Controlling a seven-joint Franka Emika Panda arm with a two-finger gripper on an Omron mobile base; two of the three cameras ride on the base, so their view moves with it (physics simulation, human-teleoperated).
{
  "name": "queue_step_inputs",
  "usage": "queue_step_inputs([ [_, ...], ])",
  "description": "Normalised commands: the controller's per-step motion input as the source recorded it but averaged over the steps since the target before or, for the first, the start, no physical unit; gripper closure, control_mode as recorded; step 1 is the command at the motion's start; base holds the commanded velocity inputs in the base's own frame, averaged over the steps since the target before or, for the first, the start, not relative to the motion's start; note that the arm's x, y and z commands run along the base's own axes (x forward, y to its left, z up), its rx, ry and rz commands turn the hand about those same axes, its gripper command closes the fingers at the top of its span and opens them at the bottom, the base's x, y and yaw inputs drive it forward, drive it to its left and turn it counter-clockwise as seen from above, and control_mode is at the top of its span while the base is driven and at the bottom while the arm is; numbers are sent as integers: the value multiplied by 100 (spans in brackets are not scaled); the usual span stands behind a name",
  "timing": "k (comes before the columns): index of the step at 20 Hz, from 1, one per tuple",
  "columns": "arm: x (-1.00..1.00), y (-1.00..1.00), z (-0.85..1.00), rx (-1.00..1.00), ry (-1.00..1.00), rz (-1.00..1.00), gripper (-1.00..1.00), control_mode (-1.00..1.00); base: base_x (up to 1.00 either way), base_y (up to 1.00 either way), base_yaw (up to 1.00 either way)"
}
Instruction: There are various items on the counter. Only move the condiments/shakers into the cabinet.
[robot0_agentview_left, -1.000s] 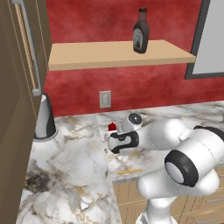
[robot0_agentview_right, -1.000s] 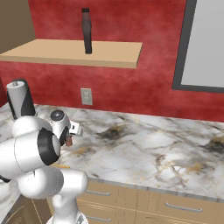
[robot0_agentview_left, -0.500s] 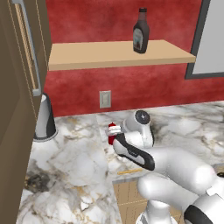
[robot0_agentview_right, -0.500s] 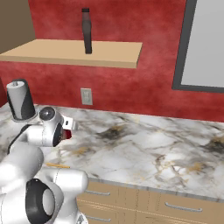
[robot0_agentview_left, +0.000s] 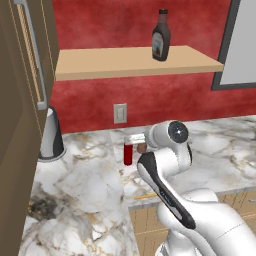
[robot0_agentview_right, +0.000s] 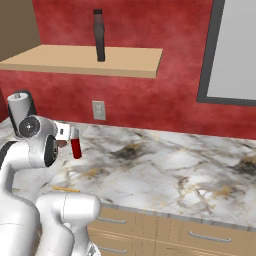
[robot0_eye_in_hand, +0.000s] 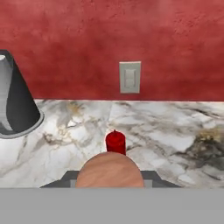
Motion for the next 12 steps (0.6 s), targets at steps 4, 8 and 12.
queue_step_inputs([
  [4,-62,0,100,0,-34,0,100,-100,0,0,0],
  [8,-40,1,100,0,-25,0,100,-100,0,0,0],
  [12,-28,2,100,0,-10,-1,100,-100,0,0,0],
])
